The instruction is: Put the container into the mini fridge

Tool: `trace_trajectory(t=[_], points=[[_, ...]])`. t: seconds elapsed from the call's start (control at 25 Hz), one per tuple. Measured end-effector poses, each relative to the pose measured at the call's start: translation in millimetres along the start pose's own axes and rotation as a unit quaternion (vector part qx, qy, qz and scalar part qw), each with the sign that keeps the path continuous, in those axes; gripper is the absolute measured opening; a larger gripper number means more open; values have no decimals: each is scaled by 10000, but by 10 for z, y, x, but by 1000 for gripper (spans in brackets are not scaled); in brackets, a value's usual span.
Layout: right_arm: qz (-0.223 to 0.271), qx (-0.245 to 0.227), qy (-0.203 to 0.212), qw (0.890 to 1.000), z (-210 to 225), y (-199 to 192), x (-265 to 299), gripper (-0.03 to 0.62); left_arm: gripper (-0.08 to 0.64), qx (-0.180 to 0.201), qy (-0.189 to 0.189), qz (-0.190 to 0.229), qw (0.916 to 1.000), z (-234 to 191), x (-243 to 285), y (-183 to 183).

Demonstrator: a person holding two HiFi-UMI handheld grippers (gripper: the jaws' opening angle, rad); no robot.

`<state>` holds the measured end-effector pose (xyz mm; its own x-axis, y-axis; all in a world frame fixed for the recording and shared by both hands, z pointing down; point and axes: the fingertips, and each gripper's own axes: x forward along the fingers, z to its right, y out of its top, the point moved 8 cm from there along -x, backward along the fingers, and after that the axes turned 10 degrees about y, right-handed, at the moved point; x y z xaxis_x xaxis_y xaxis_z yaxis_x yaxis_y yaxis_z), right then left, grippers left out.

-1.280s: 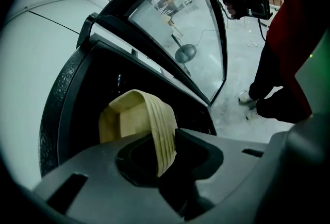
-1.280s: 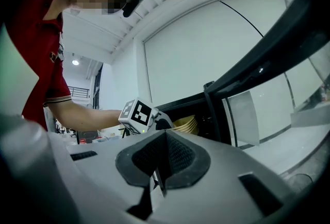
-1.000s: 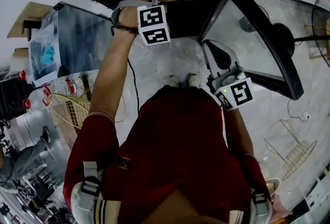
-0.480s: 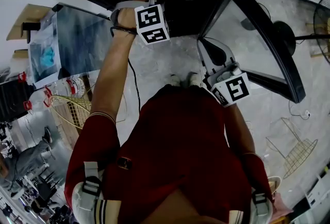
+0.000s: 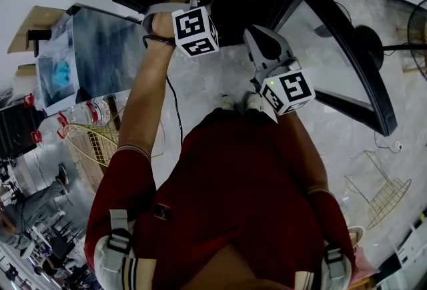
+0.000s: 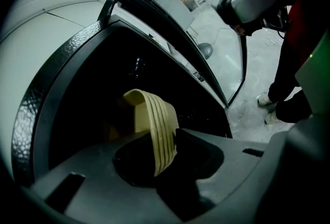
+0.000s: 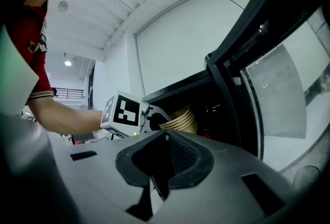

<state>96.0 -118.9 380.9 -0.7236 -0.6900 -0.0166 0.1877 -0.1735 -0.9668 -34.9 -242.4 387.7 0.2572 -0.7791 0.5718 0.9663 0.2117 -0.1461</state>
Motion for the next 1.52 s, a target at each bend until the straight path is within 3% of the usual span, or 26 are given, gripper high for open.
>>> trace_trajectory(t=[0.12,0.36,0.72,1.04,1.52], points=[[-63,45,-36,10000,56,-46,126,2,104,-42,53,25,10000,-4,9,-13],[-215,143,-159,9995,146,-136,385,71,106,-64,100,88,9999,-13,20,-51],[-622,-253,-444,9968,336,-216,768,150,110,-13,69,139,9999,-39,13,-49],[-683,-537,-553,9947,449,-106,993,155,127,-36,207,205,9996,-57,-26,-56],[-771,-437,-472,9949,493,-125,1115,155,149,-161,552,344,9978,-68,-63,-42]])
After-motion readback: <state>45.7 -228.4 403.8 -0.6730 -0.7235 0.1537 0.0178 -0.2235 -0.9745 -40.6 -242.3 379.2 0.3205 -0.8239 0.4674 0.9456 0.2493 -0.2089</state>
